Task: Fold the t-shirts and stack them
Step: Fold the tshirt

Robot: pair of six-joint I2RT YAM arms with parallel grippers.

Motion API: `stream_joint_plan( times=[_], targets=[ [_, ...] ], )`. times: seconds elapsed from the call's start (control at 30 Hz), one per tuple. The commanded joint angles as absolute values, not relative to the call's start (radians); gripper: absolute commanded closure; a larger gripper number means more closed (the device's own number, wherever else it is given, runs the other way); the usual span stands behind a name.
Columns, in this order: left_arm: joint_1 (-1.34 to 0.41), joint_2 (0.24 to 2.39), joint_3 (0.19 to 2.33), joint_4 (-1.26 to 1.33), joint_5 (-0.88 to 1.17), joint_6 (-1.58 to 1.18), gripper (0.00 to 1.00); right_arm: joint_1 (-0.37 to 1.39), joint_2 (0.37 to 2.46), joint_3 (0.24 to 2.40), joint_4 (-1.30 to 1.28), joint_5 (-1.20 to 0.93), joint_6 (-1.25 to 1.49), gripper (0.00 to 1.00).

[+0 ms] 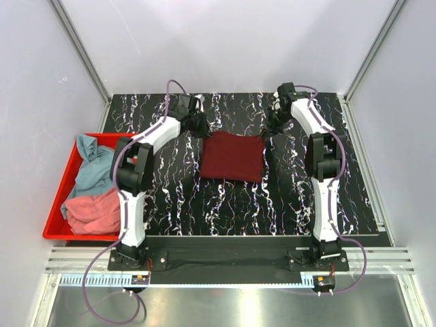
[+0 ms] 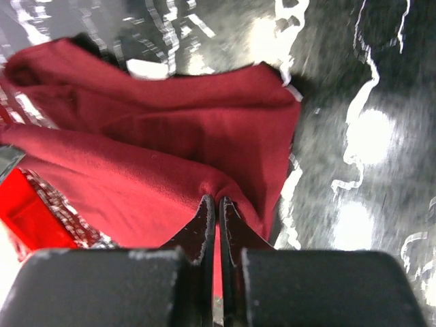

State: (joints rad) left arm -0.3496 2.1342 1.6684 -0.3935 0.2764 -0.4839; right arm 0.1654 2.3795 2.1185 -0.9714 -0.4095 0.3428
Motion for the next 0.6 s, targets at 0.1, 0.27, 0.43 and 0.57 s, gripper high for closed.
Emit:
stream_joint_plan(
  times=[0.1,0.27,0.43,0.57],
  targets=[
    [-0.353,2.006,1.695,-0.328,0.287,-0.492,1.0,0.178,2.227,2.122,-0.99,-0.417,0.382,1.0],
    [-0.344,2.092,1.808,-0.339,0.298,-0.486,0.97,0.176,2.295,2.183,-0.953,-0.419,0.383,1.0],
    [-0.33,2.288,1.939,-0.305,0.304,-0.462,0.9,0.167,2.44,2.27,-0.841,-0.4,0.403,0.87],
    [-0.31,2.471,2.155,-0.298,0.259,-0.433,0.83,0.144,2.577,2.377,-0.766,-0.38,0.434,0.86]
  ],
)
